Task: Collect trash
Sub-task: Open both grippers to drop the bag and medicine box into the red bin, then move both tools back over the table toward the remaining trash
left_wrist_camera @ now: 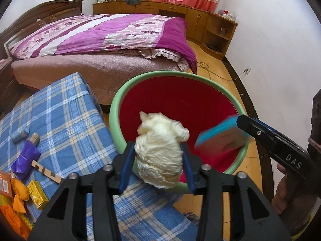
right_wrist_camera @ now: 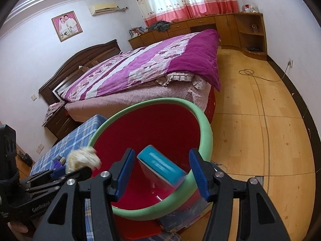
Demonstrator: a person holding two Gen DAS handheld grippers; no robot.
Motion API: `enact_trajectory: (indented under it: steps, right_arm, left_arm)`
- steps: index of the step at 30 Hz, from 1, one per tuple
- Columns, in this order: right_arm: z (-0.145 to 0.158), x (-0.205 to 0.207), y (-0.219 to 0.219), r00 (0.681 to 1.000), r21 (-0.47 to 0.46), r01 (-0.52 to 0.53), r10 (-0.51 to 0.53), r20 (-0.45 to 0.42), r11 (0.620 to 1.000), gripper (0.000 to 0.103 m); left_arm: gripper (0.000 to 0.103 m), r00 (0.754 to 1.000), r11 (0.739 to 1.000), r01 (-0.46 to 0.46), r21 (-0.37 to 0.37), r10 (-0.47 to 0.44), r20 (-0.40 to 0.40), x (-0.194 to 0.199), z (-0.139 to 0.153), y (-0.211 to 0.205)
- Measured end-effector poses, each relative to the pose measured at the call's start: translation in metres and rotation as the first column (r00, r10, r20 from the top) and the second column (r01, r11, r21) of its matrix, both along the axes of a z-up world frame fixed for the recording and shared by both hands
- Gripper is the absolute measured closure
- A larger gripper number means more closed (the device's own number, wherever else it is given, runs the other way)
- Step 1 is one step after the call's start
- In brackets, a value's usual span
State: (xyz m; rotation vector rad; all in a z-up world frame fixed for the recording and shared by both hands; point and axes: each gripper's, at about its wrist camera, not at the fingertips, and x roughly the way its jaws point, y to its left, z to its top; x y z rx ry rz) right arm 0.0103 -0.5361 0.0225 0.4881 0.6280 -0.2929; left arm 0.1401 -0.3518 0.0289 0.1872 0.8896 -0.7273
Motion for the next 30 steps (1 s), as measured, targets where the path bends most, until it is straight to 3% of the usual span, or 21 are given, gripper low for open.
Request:
enact_trajectory:
  steps: [4,9,13,30]
  right_arm:
    - [0.001,-0.002,0.0,1.0,-0.001,0.006,-0.006,0.006,1.0,0.043]
    - [0.005,-0.005,0.001,1.0,0.002,0.015,-0.015,0.014,1.0,0.042]
    - [0.012,-0.012,0.005,1.0,-0.001,0.013,-0.013,0.025,1.0,0.041]
    - [0.034,-0.036,0.048,0.997,-0.006,-0.055,0.055,0.052,0.998,0.036]
  left_arm:
    - [0.047,1.0,1.0,-0.006,0.005,0.006,0.028,-0.002,0.0,0.0]
    - [0.045,1.0,1.0,-0.008,-0.014,0.008,0.021,-0.004,0.003,0.005]
    - [0.033,0.999,0.999,-0.029,-0.032,0.03,0.023,-0.008,0.008,0.013]
    - [0.029,0.992,0.988,-0.125,-0.091,0.127,0.025,-0.037,0.036,0.075]
